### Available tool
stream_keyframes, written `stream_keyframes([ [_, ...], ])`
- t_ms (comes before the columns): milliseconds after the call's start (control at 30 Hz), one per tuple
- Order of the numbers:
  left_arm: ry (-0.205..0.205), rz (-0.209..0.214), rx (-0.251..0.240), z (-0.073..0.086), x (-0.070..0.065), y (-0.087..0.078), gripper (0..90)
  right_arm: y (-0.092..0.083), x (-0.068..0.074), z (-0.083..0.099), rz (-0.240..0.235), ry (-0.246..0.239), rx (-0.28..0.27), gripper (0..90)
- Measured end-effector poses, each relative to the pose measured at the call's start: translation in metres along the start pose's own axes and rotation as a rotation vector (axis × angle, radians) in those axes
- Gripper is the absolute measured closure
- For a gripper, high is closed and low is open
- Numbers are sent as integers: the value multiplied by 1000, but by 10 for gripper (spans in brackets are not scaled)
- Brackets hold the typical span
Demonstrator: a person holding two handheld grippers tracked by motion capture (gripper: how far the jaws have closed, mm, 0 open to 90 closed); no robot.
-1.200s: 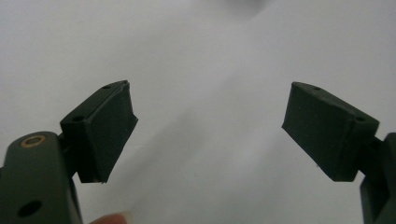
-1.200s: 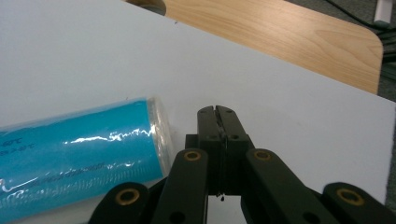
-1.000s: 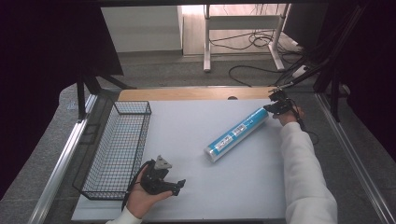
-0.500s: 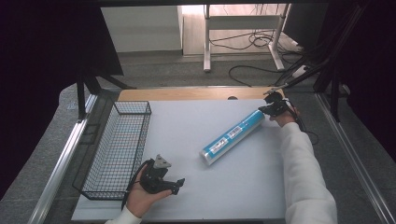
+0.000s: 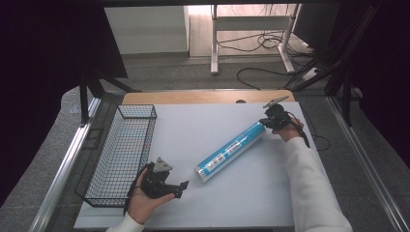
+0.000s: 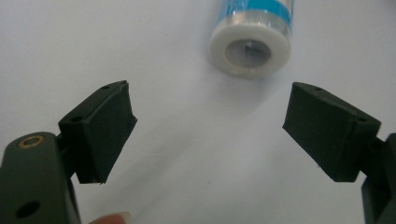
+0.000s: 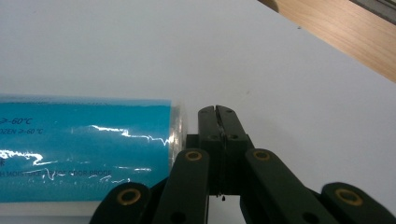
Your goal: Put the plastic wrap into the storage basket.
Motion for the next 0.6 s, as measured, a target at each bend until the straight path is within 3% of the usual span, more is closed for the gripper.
stream_keyframes([
  [100,-5,-8,-11,-1,1,-2,155,-1,13,-1,24,-22,4,900],
  [333,-24,-35,-49,-3,4,-6,158,-2,40,-3,-26,-51,-1,900],
  [600,-21,-27,-47,-2,4,-7,159,-1,42,-1,-4,-85,1,897],
])
Point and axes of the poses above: each handheld gripper's, and its own axes: y roughly forward along the jaws, z roughly out of its underside, x roughly to its left, the point moved 7 cm from there along y, roughly forward along the jaws, and after that the axes turned 6 degrees about x, right-handed, at the moved point
